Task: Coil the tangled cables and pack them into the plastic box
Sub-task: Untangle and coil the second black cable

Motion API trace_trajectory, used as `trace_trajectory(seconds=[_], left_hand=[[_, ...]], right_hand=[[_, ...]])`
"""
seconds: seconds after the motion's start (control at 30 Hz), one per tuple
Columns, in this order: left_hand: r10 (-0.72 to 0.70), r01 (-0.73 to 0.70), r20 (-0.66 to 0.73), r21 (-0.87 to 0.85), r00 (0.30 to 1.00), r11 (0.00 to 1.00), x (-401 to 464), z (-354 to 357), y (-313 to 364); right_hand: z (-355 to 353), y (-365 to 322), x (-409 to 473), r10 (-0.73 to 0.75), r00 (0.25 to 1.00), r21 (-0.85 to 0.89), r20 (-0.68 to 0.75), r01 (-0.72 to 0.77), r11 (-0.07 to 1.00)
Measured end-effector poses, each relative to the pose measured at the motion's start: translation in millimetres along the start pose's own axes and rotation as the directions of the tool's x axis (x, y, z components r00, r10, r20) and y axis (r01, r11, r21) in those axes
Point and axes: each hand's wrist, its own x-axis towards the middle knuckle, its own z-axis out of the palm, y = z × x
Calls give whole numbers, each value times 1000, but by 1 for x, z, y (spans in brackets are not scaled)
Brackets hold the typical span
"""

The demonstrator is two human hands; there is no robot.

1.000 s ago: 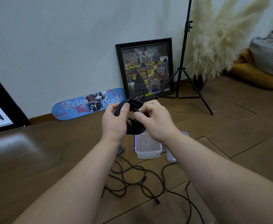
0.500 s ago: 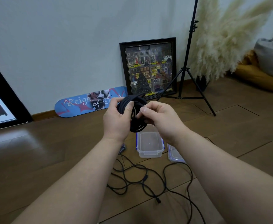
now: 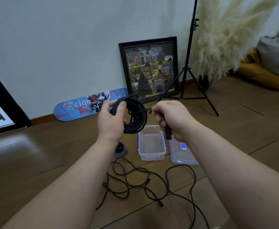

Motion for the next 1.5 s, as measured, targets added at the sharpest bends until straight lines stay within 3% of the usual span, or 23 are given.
trace_trajectory(seconds=[0.1,0.13,0.2,0.23,0.3,0.37,0.47,0.57,0.67,0.73,0.83,0.93,1.03,1.13,1.3,1.5], left_hand=[[-75,75,8,-47,997,996,5,-7,-1],[-83,85,48,-32,995,996,4,-7,-2],[-108,110,147,-5,983,994,3,-4,-2],[-118,120,202,3,972,993,1,-3,-1],[-128,137,317,-4,940,991,-2,-1,1],[-139,146,418,16,898,989,-6,1,4],[-190,187,521,59,832,981,-12,5,12],[-181,196,495,22,850,980,-13,10,16],[-259,306,328,-100,909,947,-9,14,15],[-358,422,298,-187,885,887,-8,15,11],[-409,506,388,-191,826,841,-16,17,13],[-329,386,320,-133,888,913,-21,19,15],[-261,289,232,-97,937,952,-15,12,13],[-226,252,260,-75,939,965,-5,3,10],[-208,219,324,5,923,976,-4,-3,11],[-221,234,382,12,898,972,-8,-6,13]], right_hand=[[-9,6,-3,114,991,-504,69,-64,861],[-9,7,-1,67,997,-568,32,-37,822],[-5,8,6,-208,973,-607,-100,106,787],[-4,6,7,-336,936,-596,-102,212,774],[-4,7,8,-444,895,-563,44,389,729],[-3,16,10,-404,894,-608,193,432,667],[-6,24,13,-338,913,-647,230,403,647],[-6,24,15,-370,908,-610,196,408,679],[2,28,16,-406,909,-580,90,380,721],[5,28,16,-410,912,-568,-16,329,754],[8,27,17,-419,890,-516,-179,278,810],[14,27,17,-388,893,-465,-226,251,849],[17,29,16,-343,928,-381,-145,268,885],[15,28,14,-375,925,-328,-62,335,883],[5,30,15,-464,876,-371,-128,392,842],[2,28,14,-477,871,-363,-118,409,837]])
